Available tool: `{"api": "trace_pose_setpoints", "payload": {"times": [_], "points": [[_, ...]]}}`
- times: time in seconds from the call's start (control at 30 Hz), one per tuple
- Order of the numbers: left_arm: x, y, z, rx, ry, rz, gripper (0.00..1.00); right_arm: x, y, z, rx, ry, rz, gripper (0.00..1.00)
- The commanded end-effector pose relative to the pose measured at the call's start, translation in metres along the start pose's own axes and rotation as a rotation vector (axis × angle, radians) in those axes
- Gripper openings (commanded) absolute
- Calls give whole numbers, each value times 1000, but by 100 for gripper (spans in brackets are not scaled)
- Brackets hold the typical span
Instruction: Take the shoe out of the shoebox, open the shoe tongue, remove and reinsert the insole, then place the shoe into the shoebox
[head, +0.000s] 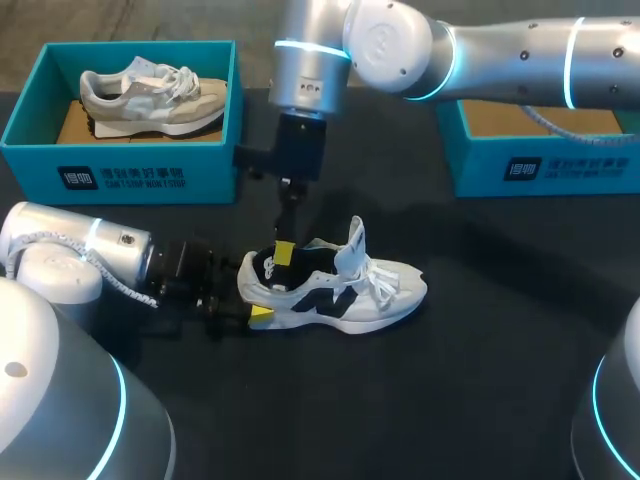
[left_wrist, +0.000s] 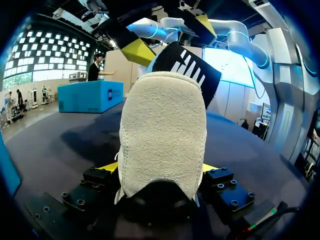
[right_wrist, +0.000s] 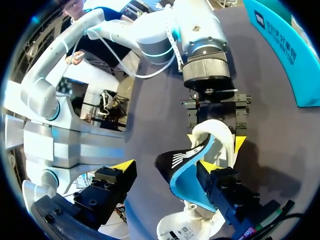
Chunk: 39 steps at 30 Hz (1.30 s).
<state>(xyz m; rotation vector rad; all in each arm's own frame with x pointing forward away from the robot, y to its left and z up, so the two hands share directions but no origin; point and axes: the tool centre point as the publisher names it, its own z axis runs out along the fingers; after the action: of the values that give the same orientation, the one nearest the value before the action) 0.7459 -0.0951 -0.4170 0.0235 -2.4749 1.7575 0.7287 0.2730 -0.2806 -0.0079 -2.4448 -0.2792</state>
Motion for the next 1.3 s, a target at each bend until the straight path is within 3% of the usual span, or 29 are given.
{"api": "trace_pose_setpoints", "payload": {"times": [0.03, 0.53, 0.73, 0.83, 1.3], "points": [[0, 4, 1, 0, 0, -1, 0, 2, 1, 3, 1, 0, 3, 81], [0, 4, 1, 0, 0, -1, 0, 7, 2, 13, 5, 28, 11, 75], [0, 4, 1, 0, 0, -1, 0, 8, 3, 14, 12, 35, 13, 65], [0, 4, 1, 0, 0, -1, 0, 7, 1, 15, 15, 39, 15, 49], [0, 4, 1, 0, 0, -1, 0, 2, 3, 20, 24, 53, 7, 36]]}}
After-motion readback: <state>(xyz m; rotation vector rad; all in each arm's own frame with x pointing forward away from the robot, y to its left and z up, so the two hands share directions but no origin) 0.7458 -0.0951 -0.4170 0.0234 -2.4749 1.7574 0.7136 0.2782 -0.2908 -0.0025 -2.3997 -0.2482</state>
